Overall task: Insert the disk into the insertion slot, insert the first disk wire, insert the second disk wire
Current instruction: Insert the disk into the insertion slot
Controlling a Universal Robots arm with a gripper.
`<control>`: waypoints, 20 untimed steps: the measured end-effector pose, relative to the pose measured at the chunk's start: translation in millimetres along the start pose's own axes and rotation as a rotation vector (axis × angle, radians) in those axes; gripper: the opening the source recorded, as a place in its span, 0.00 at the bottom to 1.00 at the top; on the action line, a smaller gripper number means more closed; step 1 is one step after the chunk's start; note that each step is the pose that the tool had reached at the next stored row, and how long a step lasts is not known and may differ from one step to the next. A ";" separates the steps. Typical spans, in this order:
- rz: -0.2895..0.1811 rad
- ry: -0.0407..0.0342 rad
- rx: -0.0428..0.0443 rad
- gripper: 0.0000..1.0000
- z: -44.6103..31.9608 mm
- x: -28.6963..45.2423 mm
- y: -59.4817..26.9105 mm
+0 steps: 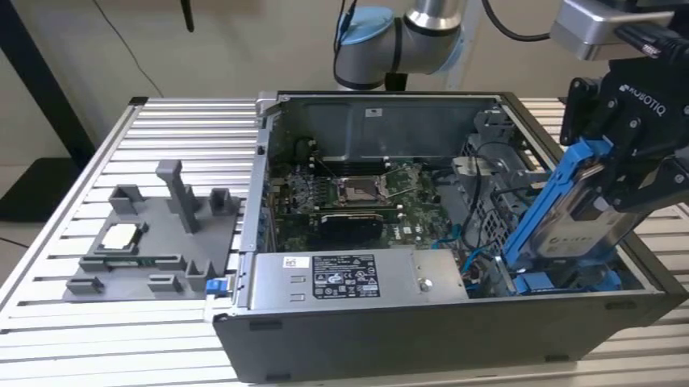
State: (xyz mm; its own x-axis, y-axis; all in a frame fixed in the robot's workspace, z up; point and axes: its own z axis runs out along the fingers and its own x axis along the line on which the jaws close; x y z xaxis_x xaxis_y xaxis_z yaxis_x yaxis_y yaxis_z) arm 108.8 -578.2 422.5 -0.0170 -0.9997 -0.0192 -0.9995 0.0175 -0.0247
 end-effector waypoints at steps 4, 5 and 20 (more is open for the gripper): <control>0.000 -0.0005 0.0040 0.33 5.0 0.0 0.2; 0.000 -0.0009 0.0041 0.33 5.6 -0.1 0.2; 0.000 -0.0024 0.0061 0.33 19.2 -1.1 -1.4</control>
State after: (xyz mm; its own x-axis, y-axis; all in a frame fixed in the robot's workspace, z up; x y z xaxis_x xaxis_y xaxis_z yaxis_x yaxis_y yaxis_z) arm 110.7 -576.7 403.4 -0.0173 -0.9996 -0.0216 -0.9994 0.0179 -0.0308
